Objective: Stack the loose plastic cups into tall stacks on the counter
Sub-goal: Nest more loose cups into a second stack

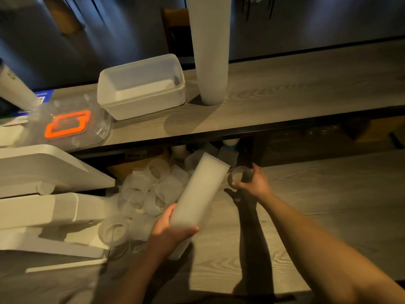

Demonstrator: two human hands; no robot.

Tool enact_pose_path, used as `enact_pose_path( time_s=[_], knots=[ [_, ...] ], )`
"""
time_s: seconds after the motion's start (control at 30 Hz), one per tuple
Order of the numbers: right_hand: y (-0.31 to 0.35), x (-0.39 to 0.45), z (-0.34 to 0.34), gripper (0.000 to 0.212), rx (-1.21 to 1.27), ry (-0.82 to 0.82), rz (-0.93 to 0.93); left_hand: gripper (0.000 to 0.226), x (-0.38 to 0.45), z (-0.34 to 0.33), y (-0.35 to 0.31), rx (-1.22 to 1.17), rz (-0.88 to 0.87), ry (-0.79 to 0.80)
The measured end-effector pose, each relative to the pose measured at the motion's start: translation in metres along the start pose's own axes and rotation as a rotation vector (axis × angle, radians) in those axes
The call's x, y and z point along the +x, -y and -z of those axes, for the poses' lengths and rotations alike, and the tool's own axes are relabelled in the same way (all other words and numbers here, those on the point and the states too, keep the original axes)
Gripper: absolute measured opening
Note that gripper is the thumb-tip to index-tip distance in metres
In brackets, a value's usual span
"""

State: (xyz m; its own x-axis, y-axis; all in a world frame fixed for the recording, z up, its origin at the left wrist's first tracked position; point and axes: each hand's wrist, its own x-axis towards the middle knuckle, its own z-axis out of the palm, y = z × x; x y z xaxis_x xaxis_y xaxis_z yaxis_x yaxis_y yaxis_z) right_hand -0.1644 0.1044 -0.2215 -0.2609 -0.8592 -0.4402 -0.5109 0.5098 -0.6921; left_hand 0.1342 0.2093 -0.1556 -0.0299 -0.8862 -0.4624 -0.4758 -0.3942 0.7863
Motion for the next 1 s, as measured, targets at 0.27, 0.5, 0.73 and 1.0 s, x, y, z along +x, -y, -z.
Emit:
enact_pose_path(
  time_s=[0.27, 0.5, 0.73, 1.0],
  knots=[
    [-0.007, 0.003, -0.013, 0.088, -0.233, 0.015, 0.098, 0.081, -0.004, 0.004, -0.002, 0.162, -0.054, -0.065],
    [-0.01, -0.02, 0.001, 0.061, 0.465, -0.09, -0.063, 0.09, -0.005, 0.004, 0.003, 0.197, -0.033, -0.027],
    [0.014, -0.049, 0.051, 0.04, 0.828, 0.022, 0.027, 0.081, -0.011, 0.004, -0.006, 0.154, -0.04, 0.026],
    [0.041, -0.078, 0.059, 0.051, 0.629, 0.149, 0.242, 0.091, -0.024, 0.003, -0.015, 0.241, -0.08, 0.043]
  ],
)
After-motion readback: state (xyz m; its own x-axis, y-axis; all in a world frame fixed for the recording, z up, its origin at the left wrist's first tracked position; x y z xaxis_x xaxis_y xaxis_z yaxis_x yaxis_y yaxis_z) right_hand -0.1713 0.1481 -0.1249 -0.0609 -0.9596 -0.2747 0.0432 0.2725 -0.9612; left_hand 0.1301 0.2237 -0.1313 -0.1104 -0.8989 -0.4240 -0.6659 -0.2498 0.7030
